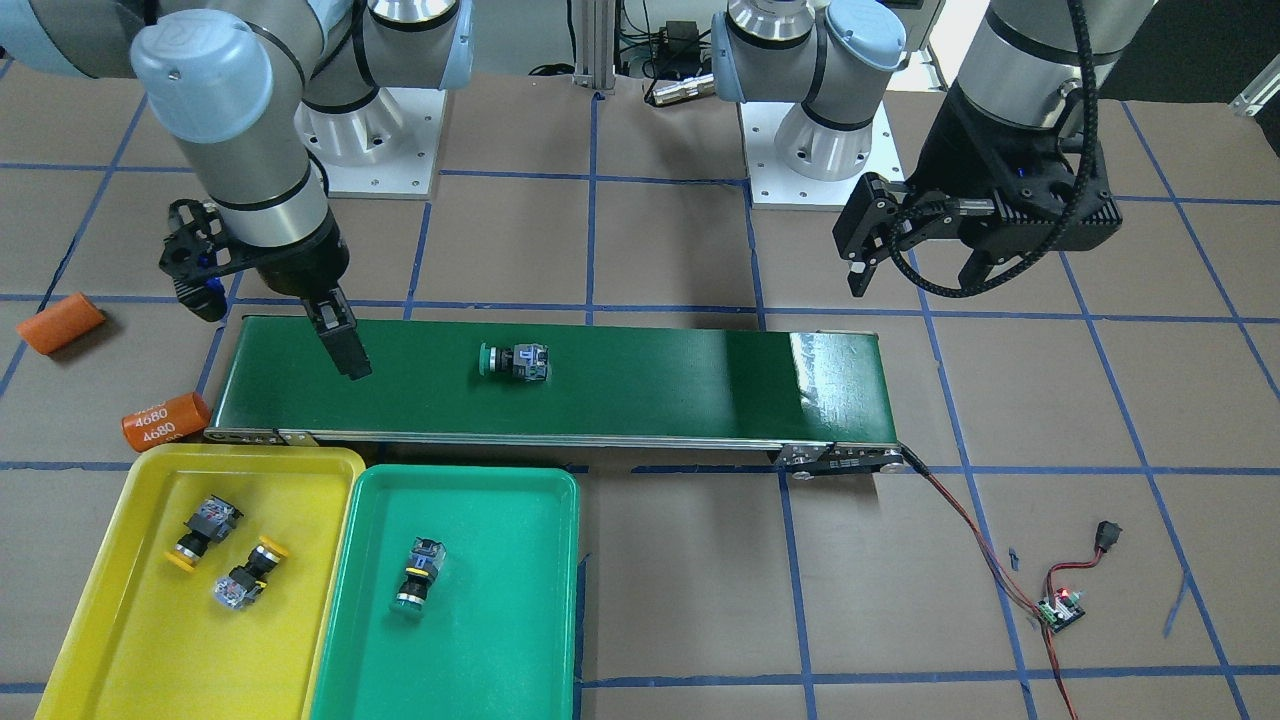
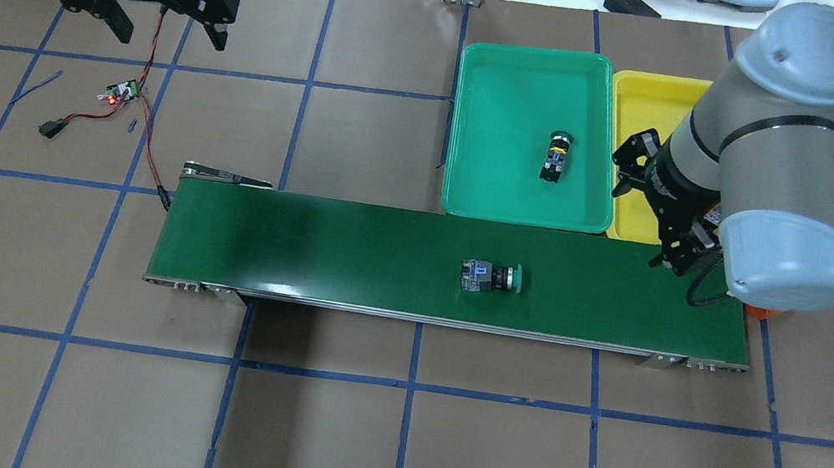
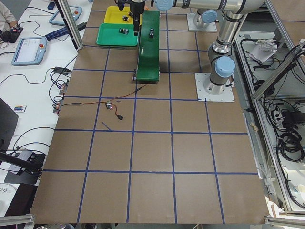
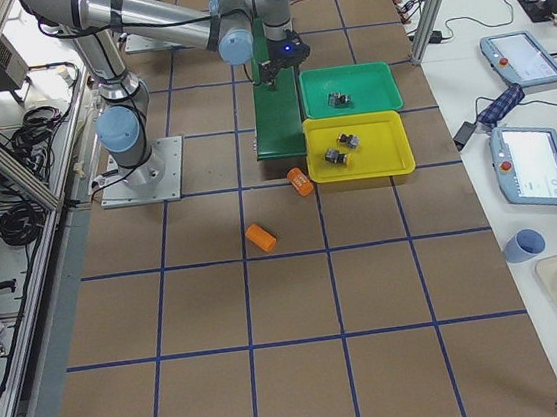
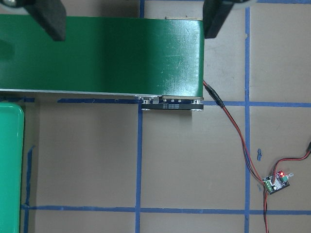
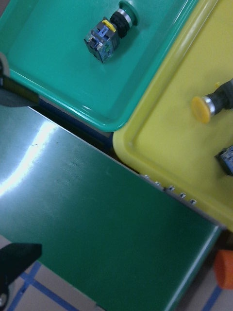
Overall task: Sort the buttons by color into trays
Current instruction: 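Grasp the green-capped button on the belt with the right gripper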
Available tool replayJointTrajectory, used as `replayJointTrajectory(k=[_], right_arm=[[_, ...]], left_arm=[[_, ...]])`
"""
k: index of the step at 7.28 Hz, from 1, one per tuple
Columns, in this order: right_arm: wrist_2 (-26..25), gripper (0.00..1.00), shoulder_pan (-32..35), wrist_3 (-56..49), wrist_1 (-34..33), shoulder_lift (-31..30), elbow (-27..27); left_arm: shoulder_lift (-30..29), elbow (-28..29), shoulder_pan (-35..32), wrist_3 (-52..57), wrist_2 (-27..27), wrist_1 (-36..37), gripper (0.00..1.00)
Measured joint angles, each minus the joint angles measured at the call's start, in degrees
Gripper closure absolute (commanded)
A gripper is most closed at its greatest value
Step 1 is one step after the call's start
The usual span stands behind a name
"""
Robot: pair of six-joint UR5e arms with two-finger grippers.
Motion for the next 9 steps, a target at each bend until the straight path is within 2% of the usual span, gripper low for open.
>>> replayJointTrajectory(k=[2,4,9], right_arm=[[0.29,0.00,6.00,11.68,-0.64,1.85,1.04],[0.08,0.00,10.19,19.00,-3.56,5.55,1.18],[-0.39,0.01,11.89,21.78,-5.57,10.36,1.49]], left_arm=[[0.01,0.00,-0.04,0.00,0.04,-0.04,0.00],[0.03,0.00,-0.03,0.00,0.05,-0.03,0.00],[0.02,0.03,-0.04,0.00,-0.04,0.02,0.00]])
